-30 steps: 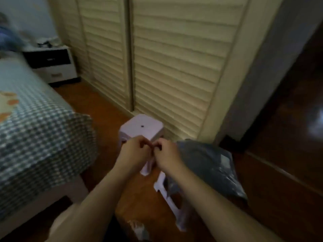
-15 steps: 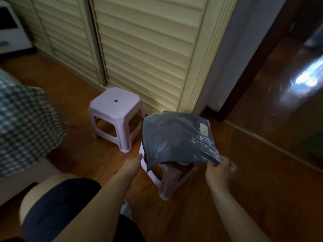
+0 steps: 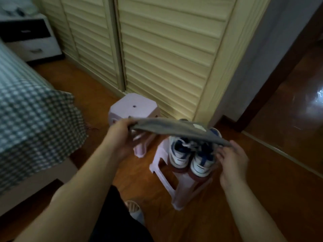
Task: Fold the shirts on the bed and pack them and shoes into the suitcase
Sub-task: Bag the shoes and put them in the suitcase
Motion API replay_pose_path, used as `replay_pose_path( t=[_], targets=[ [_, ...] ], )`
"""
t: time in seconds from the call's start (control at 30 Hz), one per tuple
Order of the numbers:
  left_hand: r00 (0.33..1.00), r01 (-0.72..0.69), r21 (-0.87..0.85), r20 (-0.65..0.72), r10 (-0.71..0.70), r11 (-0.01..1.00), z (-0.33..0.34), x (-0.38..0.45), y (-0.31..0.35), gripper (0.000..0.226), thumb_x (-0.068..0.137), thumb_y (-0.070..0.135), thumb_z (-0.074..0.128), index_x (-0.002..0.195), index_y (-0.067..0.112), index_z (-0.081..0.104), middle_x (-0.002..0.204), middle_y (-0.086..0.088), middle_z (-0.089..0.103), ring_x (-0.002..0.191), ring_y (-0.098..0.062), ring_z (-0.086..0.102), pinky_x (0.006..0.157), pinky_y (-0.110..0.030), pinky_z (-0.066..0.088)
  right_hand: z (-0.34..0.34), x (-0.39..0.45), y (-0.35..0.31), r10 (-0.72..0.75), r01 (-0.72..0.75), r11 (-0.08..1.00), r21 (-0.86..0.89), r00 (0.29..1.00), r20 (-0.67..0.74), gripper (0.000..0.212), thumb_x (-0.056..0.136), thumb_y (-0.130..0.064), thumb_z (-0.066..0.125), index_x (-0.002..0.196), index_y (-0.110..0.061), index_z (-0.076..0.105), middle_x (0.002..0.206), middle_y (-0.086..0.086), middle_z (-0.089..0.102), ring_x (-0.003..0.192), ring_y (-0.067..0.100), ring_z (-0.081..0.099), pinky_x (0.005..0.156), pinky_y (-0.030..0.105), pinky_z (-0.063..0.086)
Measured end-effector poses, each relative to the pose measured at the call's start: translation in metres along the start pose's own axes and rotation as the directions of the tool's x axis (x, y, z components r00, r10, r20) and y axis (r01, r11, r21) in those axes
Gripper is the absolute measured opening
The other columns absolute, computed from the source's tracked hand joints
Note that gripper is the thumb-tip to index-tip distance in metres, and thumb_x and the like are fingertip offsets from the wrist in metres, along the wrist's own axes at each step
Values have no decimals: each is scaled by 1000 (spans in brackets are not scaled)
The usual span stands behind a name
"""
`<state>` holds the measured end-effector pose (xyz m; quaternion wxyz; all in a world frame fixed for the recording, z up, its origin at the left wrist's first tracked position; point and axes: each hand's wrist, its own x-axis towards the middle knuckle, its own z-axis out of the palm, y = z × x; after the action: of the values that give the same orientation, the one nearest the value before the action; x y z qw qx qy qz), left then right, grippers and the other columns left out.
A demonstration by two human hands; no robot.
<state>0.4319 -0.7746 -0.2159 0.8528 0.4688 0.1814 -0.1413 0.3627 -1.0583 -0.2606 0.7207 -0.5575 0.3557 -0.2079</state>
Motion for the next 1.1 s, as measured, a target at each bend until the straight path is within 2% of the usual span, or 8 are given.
replay_pose_path(
  t=[0.13, 0.3, 0.43, 0.6, 0.73, 0.9, 0.97, 1.1],
  targets=[
    [955, -285, 104, -48, 291, 953, -11, -38, 143, 19, 93, 6, 52, 112, 6, 54, 109, -20, 58, 104, -32, 64, 82, -45, 61, 106, -45, -39, -201, 192, 979, 74, 970, 141, 47, 89, 5, 50, 125, -24, 60, 109, 1, 68, 98, 17, 65, 90, 35, 51],
    [745, -642, 222, -44, 666, 734, -69, -180, 300, 9, 83, 8, 53, 89, 14, 57, 91, -12, 56, 81, -25, 62, 84, -42, 57, 242, -152, -80, -269, 136, 941, 309, 857, 441, 40, 92, -2, 55, 130, -11, 64, 117, 2, 69, 110, 17, 65, 96, 29, 51],
    [587, -700, 288, -288, 756, 653, -152, -298, 327, 25, 80, 6, 53, 104, 11, 56, 103, -14, 63, 85, -26, 68, 82, -39, 59, 340, -257, -81, -204, -47, 952, 303, 638, 742, 41, 93, -3, 52, 129, -15, 66, 120, 3, 69, 112, 20, 66, 88, 29, 54],
    [390, -515, 462, -623, 678, 722, -263, -360, 268, 12, 100, 2, 46, 94, 11, 51, 77, -5, 62, 49, -2, 63, 48, -16, 51, 432, -363, -52, -123, -58, 987, 148, 306, 944, 39, 98, -7, 51, 136, -14, 58, 118, 7, 67, 99, 19, 68, 75, 31, 52],
    [405, -564, 207, -774, 486, 799, -329, -351, 219, 13, 97, 9, 44, 88, 7, 54, 73, -13, 58, 51, -16, 60, 43, -21, 48, 475, -416, -26, -56, -9, 998, 59, 200, 978, 34, 98, -8, 53, 131, -12, 59, 100, 6, 69, 83, 22, 70, 68, 33, 52],
    [445, -544, 26, -838, 315, 839, -362, -298, 164, 11, 95, 2, 53, 90, 2, 63, 68, -12, 66, 53, -20, 61, 46, -26, 48, 510, -430, 21, 100, 167, 980, -108, 54, 994, 43, 93, -15, 56, 135, -24, 54, 119, 10, 70, 91, 31, 72, 63, 33, 54],
    [515, -516, -33, -810, 279, 856, -372, -268, 152, 11, 99, 9, 56, 98, 3, 65, 69, -9, 69, 50, -15, 59, 55, -29, 43, 497, -428, 45, 255, 216, 943, -255, 26, 967, 51, 98, -26, 58, 144, -35, 40, 130, 6, 64, 96, 30, 68, 66, 37, 56],
    [701, -376, -77, -676, 229, 923, -368, -205, 143, 23, 103, 26, 55, 102, 8, 68, 70, -4, 64, 51, -12, 53, 51, -24, 37, 431, -432, 97, 620, 169, 781, -601, -95, 779, 27, 103, -38, 54, 111, -17, 69, 108, 10, 74, 86, 28, 69, 72, 41, 58]
  ],
)
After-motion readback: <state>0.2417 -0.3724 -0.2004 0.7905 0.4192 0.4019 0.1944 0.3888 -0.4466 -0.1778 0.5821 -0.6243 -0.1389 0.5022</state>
